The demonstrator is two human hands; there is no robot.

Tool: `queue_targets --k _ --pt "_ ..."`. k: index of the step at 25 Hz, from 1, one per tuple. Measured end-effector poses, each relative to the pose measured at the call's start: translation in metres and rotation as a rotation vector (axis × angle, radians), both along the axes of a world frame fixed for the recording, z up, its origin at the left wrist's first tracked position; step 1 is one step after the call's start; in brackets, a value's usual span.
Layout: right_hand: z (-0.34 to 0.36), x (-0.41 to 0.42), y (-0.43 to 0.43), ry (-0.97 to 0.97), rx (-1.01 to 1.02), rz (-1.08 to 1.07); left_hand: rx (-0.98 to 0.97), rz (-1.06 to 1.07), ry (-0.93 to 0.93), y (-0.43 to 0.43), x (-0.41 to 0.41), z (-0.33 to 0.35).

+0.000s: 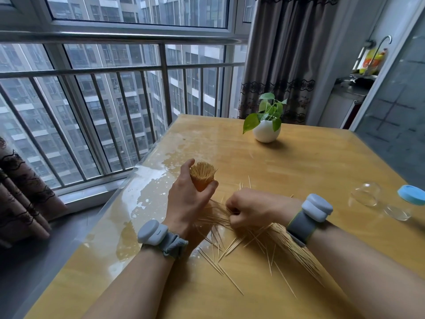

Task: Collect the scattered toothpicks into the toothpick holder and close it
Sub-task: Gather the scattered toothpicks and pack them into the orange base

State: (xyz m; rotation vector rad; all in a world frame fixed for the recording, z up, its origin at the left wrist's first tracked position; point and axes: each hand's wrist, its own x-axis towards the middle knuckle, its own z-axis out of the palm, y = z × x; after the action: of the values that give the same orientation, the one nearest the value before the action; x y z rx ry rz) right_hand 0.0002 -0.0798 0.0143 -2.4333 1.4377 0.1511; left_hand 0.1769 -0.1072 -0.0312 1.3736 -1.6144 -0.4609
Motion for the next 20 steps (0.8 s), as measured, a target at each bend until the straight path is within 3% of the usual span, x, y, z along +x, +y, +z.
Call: queue_targets --k 4,11,14,17,20 --pt "-0.009 -0.038 0.004 -0.412 0.004 -0.141 -0.008 -0.03 0.02 0.003 -0.002 0.002" --pt "-0.009 -0.06 0.011 -1.306 -0.067 -0.456 0.012 -0.307 -0.043 0.027 -0.037 0.0" --pt "-0.006 -0.051 0.016 -1.347 -0.266 -0.468 0.021 -0.361 -0.058 0.029 -0.041 -0.002" --pt "-0.012 -0.037 0.021 -1.223 -0.447 -0.413 0.017 -0.403 -0.079 0.032 -0.043 -0.001" --pt "-0.022 -0.032 0.021 -1.074 -0.46 -0.369 0.012 -0.429 -0.042 0.033 -0.042 0.001"
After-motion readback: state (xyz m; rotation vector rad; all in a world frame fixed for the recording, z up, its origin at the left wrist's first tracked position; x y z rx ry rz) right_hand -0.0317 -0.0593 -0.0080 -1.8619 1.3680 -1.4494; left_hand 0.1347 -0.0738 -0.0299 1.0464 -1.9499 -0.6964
